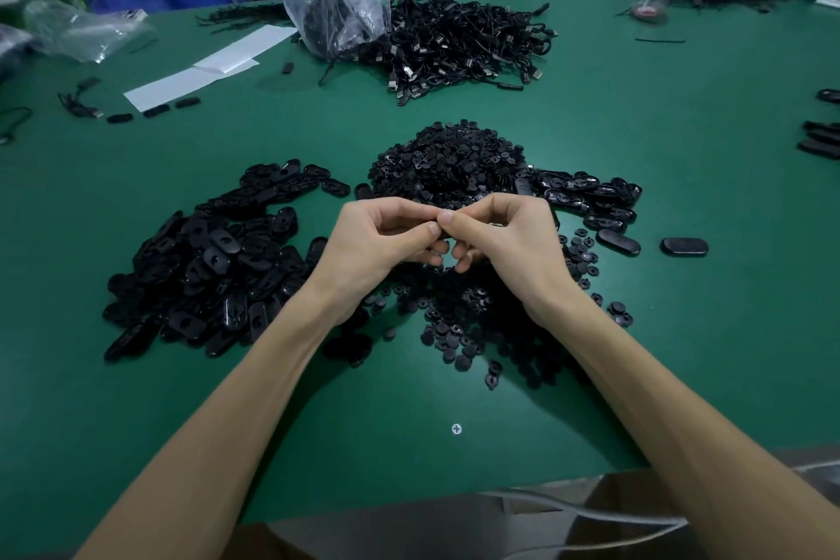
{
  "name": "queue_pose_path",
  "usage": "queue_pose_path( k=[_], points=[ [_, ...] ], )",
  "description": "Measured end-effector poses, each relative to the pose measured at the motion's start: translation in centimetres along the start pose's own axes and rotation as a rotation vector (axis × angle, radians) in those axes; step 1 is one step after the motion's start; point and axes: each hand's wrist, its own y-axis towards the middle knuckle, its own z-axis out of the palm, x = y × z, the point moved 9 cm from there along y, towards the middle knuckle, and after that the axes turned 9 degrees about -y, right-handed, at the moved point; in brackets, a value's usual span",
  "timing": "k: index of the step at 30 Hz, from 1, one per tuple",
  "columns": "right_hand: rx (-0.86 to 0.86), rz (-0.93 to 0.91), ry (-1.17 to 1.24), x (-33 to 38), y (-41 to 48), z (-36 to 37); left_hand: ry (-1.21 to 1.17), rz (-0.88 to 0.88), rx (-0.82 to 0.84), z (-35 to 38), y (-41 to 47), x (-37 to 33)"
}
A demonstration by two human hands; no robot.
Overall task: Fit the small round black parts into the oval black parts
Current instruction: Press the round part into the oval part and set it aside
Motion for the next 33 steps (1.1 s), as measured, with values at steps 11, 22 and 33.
queue_pose_path(
  k=[11, 22, 33],
  points=[
    [-0.018, -0.001, -0.126, -0.2, -0.1, 0.4, 0.089, -0.002, -0.126, 0.6, -0.1, 0.2],
    [-0.015, -0.008, -0.118, 0.4, -0.5, 0.3, 0.077, -0.015, -0.109, 0.5, -0.2, 0.2],
    [0.031, 0.014, 0.033, 0.9, -0.6, 0.1, -0.124, -0.08, 0.042, 0.1, 0.1, 0.4]
  ],
)
